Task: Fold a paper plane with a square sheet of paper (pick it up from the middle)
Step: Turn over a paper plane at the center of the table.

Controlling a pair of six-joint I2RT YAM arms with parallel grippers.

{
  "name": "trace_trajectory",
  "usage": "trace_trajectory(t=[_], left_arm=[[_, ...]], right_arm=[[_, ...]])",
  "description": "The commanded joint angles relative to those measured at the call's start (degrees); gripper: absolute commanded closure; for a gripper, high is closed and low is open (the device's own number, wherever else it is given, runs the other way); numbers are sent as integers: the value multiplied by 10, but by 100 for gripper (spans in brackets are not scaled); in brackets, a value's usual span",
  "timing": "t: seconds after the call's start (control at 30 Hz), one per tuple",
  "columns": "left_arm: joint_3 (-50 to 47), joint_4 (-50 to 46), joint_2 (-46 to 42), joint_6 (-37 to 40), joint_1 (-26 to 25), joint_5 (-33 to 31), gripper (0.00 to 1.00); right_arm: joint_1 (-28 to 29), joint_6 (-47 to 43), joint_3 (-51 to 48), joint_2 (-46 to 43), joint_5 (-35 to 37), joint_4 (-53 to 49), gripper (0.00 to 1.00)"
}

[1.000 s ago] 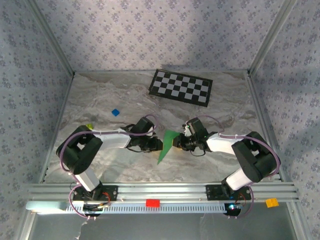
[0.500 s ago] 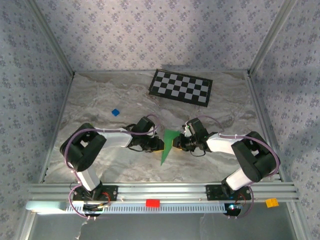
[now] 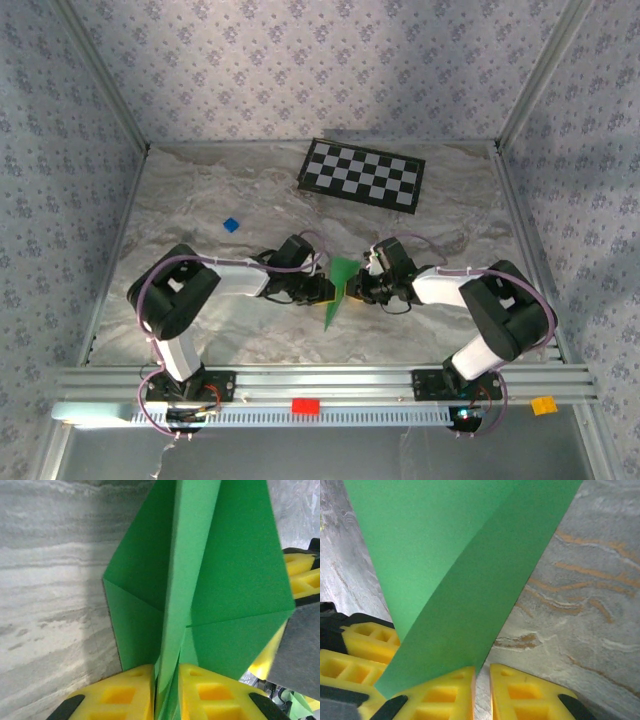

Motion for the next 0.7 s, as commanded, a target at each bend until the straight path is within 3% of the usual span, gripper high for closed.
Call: trace_trajectory(t=[0.0,0.2,0.3,0.57,0.67], left_arm=[[10,17,10,-6,-6,14,83],[9,0,-17,-4,-8,-9,95],[18,-54,-49,12,-7,-59,98],[71,-284,-140,35,-19,-313,100],[81,-332,-150,35,-21,-369,100]], right_arm=[[-2,-1,-6,6,-6,4,84],[-4,1,-7,-4,-4,3,84],[-6,0,-8,-18,1,-3,83],[-10,-6,-8,-63,48,-46,82],[-9,-3,-6,-71,57,-49,82]])
